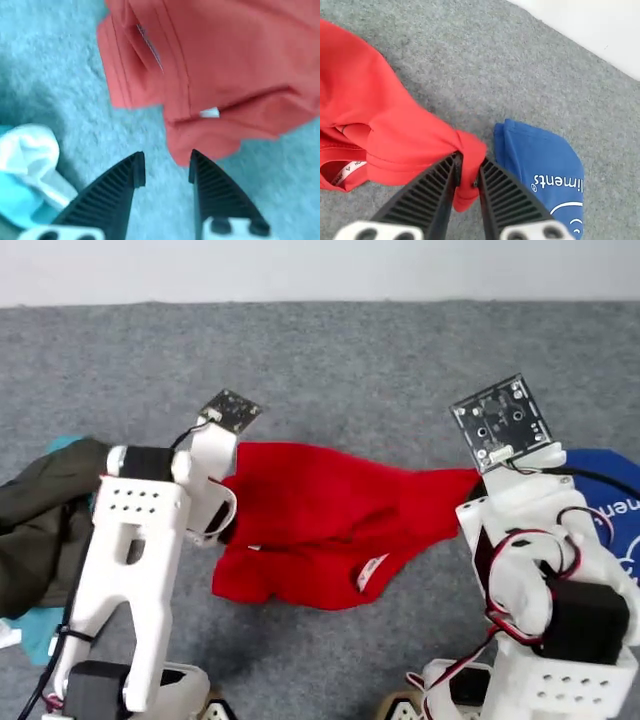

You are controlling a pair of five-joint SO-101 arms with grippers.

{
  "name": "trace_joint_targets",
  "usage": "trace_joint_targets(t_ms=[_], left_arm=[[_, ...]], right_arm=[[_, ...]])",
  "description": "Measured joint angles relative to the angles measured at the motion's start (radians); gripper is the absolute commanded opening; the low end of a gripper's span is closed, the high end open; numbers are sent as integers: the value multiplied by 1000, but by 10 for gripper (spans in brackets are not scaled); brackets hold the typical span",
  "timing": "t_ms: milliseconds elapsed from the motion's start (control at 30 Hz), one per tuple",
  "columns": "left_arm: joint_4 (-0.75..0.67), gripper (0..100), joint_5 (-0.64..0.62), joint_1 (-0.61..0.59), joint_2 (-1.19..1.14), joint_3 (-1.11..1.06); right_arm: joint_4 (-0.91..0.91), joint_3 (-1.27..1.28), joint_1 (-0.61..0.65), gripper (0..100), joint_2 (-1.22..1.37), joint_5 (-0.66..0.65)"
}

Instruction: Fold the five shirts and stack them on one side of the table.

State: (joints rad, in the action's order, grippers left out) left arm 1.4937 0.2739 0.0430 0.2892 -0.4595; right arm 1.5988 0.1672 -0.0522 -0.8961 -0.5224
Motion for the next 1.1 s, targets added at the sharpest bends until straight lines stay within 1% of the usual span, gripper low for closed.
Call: trace_joint_targets(t_ms=[100, 233, 333, 433, 633, 800, 967, 1100], left_arm=[[-94, 148, 0, 2, 0, -51], [-183, 147, -26, 54, 0, -114], [-255, 111, -78, 95, 0, -160], [-302, 90, -100, 115, 0, -186], [-367, 91, -107, 123, 0, -241], [-414, 93, -144, 115, 0, -290], [-416, 156, -144, 115, 2, -319], [-436, 161, -144, 115, 2, -341]], right_arm=[[0, 0, 0, 9, 0, 0], [0, 0, 0, 9, 0, 0], [0, 0, 0, 9, 0, 0], [14, 0, 0, 9, 0, 0], [17, 0, 0, 9, 0, 0], [17, 0, 0, 9, 0, 9], [17, 0, 0, 9, 0, 12], [17, 0, 0, 9, 0, 12]])
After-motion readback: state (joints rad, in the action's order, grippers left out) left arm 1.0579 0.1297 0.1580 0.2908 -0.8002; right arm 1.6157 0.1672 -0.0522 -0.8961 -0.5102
